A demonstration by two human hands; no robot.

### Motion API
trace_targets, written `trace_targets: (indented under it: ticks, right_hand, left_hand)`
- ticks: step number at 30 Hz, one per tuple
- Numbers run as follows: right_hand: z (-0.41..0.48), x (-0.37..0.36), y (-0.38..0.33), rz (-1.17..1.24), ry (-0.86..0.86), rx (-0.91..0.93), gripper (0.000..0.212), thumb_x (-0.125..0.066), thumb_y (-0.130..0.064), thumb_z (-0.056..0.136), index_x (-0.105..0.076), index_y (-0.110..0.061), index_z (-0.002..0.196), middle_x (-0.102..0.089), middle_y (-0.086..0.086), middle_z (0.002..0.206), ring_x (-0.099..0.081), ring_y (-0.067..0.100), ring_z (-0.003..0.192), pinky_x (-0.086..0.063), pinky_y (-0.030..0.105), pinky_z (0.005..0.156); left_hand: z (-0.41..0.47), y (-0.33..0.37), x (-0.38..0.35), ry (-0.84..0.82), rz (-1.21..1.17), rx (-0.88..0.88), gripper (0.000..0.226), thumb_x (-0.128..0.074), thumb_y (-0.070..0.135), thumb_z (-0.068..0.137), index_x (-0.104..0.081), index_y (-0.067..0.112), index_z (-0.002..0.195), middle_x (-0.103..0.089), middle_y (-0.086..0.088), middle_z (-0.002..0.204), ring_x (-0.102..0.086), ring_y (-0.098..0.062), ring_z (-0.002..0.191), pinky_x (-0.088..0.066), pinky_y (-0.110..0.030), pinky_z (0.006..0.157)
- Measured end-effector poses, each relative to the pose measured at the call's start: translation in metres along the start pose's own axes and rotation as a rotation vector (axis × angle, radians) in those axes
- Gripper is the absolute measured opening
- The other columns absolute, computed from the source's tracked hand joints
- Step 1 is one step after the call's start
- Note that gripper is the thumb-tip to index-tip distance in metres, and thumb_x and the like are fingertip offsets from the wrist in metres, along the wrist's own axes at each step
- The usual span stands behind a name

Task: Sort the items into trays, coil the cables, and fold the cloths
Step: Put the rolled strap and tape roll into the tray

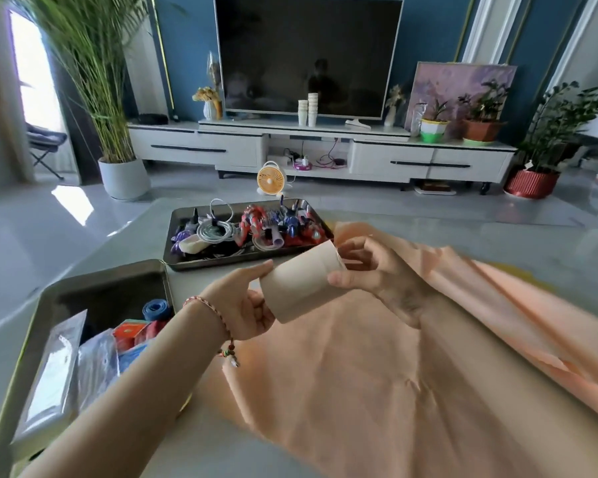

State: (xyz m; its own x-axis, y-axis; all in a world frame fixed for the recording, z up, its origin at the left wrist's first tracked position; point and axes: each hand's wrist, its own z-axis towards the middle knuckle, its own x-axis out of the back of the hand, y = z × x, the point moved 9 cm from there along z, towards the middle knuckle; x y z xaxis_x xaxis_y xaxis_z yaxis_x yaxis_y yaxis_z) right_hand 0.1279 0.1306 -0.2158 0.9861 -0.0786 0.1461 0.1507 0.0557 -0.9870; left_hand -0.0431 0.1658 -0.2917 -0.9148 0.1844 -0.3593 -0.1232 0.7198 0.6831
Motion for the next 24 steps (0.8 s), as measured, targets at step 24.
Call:
trace_targets:
  ticks: [24]
  right_hand:
    - [0.397, -0.118, -0.013, -0.696, 0.340, 0.147, 0.049, -0.072, -0.028, 0.073, -0.054, -0.018, 0.118, -0.057, 0.002, 0.118, -0.050, 0.017, 0.093, -0.050, 0.030, 0.082]
  left_hand:
    - [0.193, 0.289, 0.102, 0.488, 1.235, -0.773, 0.036, -0.036, 0.021, 0.099, -0.057, 0.002, 0.121, -0.058, -0.018, 0.123, -0.052, -0.032, 0.115, -0.040, -0.034, 0.092]
